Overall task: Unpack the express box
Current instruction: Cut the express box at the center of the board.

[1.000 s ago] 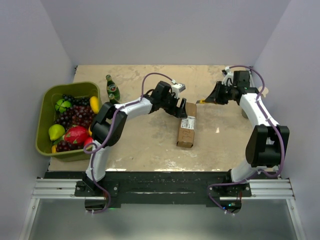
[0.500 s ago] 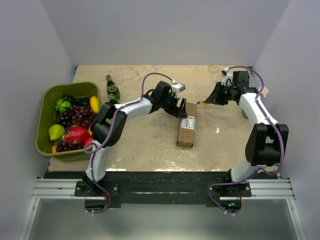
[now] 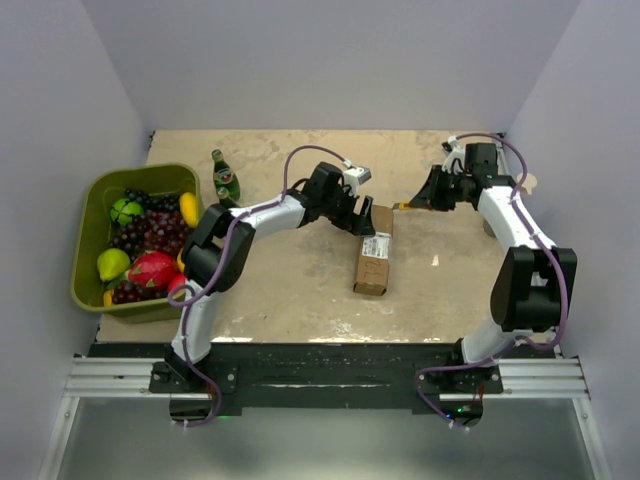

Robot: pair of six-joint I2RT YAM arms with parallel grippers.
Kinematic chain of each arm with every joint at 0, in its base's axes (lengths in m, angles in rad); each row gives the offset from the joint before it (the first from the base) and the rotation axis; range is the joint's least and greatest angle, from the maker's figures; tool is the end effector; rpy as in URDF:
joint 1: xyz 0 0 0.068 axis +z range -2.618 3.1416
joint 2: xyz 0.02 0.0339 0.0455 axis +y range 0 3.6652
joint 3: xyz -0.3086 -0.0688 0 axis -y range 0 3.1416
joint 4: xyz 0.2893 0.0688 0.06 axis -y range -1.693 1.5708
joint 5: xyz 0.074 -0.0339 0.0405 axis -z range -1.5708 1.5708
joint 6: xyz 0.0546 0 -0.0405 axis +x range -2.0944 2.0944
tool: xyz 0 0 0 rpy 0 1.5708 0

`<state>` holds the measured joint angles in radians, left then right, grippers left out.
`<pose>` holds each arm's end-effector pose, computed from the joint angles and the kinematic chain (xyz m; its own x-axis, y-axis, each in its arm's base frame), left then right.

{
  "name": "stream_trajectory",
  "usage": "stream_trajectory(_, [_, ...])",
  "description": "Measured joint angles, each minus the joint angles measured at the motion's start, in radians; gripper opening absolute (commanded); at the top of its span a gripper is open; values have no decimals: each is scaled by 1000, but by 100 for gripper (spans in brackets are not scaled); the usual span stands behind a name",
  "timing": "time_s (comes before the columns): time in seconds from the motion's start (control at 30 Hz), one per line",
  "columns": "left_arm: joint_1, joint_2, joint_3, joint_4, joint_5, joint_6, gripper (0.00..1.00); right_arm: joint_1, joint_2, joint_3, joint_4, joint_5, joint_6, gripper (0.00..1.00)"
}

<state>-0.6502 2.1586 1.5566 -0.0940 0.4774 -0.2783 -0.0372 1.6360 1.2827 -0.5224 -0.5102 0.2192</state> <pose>0.4286 -0.3575 0.1774 -0.7155 0.2376 -0.6570 0.6466 0.5812 -0.4941 0.4109 0.0114 0.2842 -0.8100 0.2200 -0.5436 -0.1065 0.8563 0.5053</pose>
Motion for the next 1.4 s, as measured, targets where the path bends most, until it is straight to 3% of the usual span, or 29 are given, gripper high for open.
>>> stream_trajectory(1.4, [0, 18, 18, 7, 6, 0, 88, 0, -69, -135, -43, -59, -47, 0])
